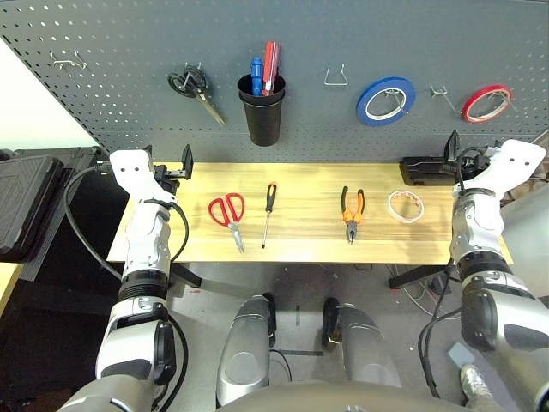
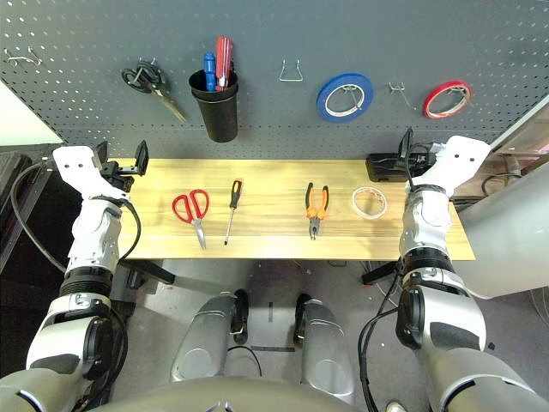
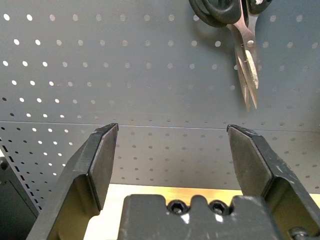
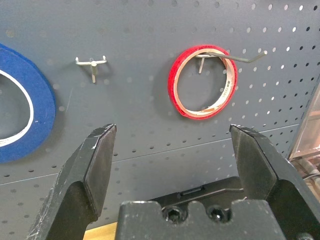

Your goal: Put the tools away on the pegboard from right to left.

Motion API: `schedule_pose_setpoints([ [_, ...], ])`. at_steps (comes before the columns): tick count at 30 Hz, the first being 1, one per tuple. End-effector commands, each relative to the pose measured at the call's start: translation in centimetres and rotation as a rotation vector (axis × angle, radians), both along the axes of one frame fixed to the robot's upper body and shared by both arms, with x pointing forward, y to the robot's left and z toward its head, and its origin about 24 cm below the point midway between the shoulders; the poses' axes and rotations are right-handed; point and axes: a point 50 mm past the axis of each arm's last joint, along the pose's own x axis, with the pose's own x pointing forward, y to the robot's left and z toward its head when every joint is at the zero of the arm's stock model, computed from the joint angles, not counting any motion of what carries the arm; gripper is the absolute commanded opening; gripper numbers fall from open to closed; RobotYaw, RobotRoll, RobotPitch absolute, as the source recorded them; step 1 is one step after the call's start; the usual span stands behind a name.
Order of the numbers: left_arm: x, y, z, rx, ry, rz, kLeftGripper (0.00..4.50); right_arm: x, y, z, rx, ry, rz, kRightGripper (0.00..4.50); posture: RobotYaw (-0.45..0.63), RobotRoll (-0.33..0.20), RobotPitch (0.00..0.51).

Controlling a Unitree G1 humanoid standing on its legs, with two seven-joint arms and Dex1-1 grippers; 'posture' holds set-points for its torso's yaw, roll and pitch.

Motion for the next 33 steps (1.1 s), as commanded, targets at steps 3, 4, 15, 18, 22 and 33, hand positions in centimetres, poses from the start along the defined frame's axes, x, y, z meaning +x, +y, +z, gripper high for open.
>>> schedule_pose_setpoints([
  [3,-0.2,-0.4,-0.3,0.004,0.014,-0.023,4.46,-0.1,-0.7,-0.2,-0.008,0.039,-0.040,4.50,0.16,0.000,0.161],
  [4,-0.2,-0.5,-0.4,0.005,0.020,-0.032,4.46,-0.1,-0.8,-0.2,-0.017,0.056,-0.044,4.50,0.16,0.000,0.161],
  [15,-0.7,-4.4,-1.3,0.047,0.096,-0.280,4.46,-0.4,-2.5,-1.8,-0.012,0.327,0.043,4.50,0.14,0.000,0.179],
  [18,-1.0,-5.6,-1.3,0.081,0.117,-0.381,4.46,-0.7,-2.9,-2.1,-0.052,0.381,0.093,4.50,0.14,0.000,0.179],
  [22,-1.4,-7.3,-1.4,0.135,0.145,-0.518,4.46,-1.0,-3.5,-2.0,-0.079,0.430,0.206,4.50,0.13,0.000,0.176],
  [33,-3.1,-11.4,-2.5,0.311,0.225,-0.827,4.46,-1.5,-5.3,-1.1,-0.347,0.707,0.444,4.50,0.13,0.000,0.168],
])
